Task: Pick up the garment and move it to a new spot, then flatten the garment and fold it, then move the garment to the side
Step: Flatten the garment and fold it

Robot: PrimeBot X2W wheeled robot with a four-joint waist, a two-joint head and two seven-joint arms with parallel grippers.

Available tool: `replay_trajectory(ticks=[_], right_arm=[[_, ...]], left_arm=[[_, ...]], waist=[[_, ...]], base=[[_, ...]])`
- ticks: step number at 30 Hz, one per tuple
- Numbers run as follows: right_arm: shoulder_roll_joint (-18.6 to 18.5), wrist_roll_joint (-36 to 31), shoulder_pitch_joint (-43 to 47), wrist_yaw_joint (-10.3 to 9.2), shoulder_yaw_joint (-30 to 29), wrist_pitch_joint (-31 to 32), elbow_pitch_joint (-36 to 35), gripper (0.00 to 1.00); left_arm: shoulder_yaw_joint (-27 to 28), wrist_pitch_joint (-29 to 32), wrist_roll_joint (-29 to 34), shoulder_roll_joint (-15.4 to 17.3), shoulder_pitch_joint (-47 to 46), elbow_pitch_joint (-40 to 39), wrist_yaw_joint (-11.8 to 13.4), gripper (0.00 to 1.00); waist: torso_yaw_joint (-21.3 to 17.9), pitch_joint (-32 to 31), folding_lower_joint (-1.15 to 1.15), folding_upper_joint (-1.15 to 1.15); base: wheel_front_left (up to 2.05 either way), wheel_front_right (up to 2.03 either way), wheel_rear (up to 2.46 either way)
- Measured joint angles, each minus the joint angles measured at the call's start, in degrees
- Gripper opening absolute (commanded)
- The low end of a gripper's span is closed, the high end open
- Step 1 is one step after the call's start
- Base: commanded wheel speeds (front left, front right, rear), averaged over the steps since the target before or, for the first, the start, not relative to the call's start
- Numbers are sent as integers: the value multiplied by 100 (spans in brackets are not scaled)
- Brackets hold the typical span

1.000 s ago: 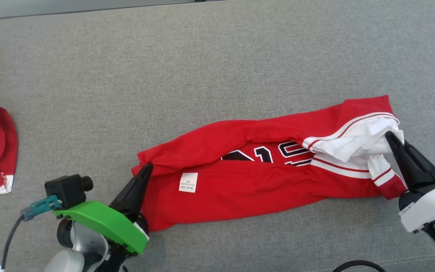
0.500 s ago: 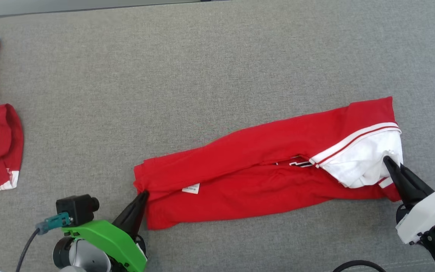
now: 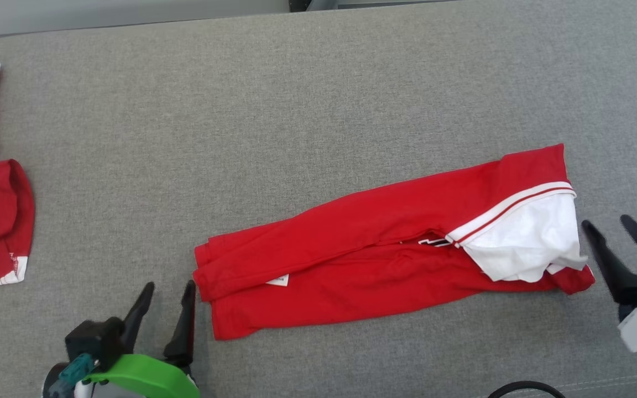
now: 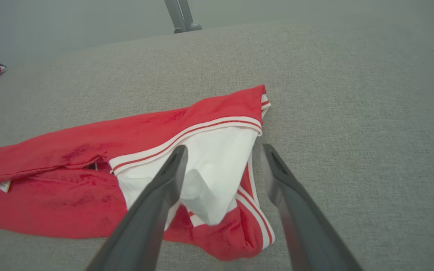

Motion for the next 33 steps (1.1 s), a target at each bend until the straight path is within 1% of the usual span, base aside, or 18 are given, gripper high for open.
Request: replay_trajectory(ticks=[3, 5, 7, 9, 10, 13, 17, 21, 25, 27, 29, 33], right_arm=[[42, 91, 42, 0, -423, 89, -209, 100], [56, 55, 62, -1, -625, 194, -213, 100], [79, -44, 36, -4, -712, 281, -124, 100], [178, -89, -126, -4, -634, 407, 65, 100], [237, -179, -319, -4, -517, 509, 330, 100], [315, -320, -587, -4, -377, 633, 886, 100], [448, -419, -1013, -4, -145, 694, 1563, 100], [526, -479, -1376, -4, 97, 667, 2320, 100], [548, -511, -1667, -4, 151, 577, 3021, 100], [500, -533, -1761, 1, 159, 487, 3268, 100], [475, -519, -1872, 1, 140, 432, 3462, 100], [438, -403, -2049, 1, 86, 398, 3751, 100]], left_arm=[[214, -559, 181, -43, 166, 41, 282, 100], [396, -769, 446, -57, 238, 57, 486, 100], [580, -842, 612, -165, 283, -7, 609, 100], [746, -846, 859, -305, 335, -134, 628, 100], [939, -860, 1107, -494, 370, -288, 591, 100], [1128, -861, 1493, -761, 430, -441, 356, 100], [1543, -861, 1880, -1099, 492, -600, 102, 100], [1796, -861, 2147, -1400, 509, -581, -224, 100], [1983, -861, 2306, -1628, 498, -483, -515, 100], [2053, -861, 2368, -1697, 481, -438, -646, 100], [2145, -862, 2407, -1791, 469, -415, -737, 100], [2272, -862, 2461, -1879, 441, -380, -887, 100]], waist=[[-36, -39, 0, 0], [-50, -58, 0, 0], [-55, -73, 0, 0], [-49, -86, 0, 0], [-24, -116, 0, 0], [40, -203, 0, 0], [167, -243, 0, 0], [281, -218, 0, 0], [426, -185, 0, 0], [508, -173, 0, 0], [597, -159, 0, 0], [769, -109, 0, 0]], base=[[0, 0, 0], [0, 0, 0], [0, 0, 0], [0, 0, 0], [0, 0, 0], [0, 0, 0], [0, 0, 0], [0, 0, 0], [0, 0, 0], [0, 0, 0], [0, 0, 0], [0, 0, 0]])
